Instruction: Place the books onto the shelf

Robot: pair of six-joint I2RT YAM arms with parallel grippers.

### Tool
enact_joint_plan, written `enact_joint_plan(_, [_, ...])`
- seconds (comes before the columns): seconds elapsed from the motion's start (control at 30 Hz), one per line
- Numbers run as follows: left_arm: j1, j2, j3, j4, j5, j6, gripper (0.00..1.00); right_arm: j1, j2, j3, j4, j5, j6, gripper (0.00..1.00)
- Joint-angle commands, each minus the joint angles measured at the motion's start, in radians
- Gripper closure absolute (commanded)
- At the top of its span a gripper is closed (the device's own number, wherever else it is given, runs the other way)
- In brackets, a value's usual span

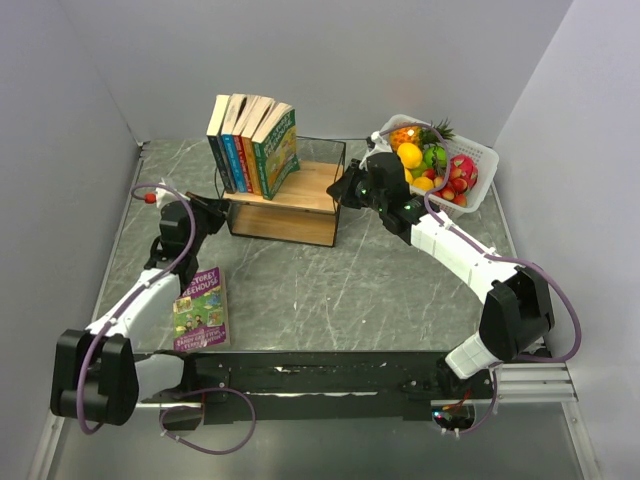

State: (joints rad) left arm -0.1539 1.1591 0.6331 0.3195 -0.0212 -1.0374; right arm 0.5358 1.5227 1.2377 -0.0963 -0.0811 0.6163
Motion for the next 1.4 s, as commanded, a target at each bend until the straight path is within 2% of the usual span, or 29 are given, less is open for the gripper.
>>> enact_joint_plan(0.0, [0.005,0.023,0.013,0.067,-0.019,-0.021,0.99,0.006,0.037,-0.026,-0.118,-0.031,0.033,1.0])
enact_joint_plan(0.37, [0.005,0.103,0.046,0.136,-0.025,-0.059,0.99,0.006,0.039,-0.033,-0.112,-0.039,0.033,1.0])
enact_joint_plan(0.7, [0.005,0.103,0.05,0.174,-0.04,-0.062,0.99,0.006,0.044,-0.034,-0.111,-0.039,0.033,1.0])
enact_joint_plan(1.37, [0.008,0.182,0.1,0.148,-0.056,-0.053,0.99,0.006,0.045,-0.026,-0.117,-0.04,0.03,1.0])
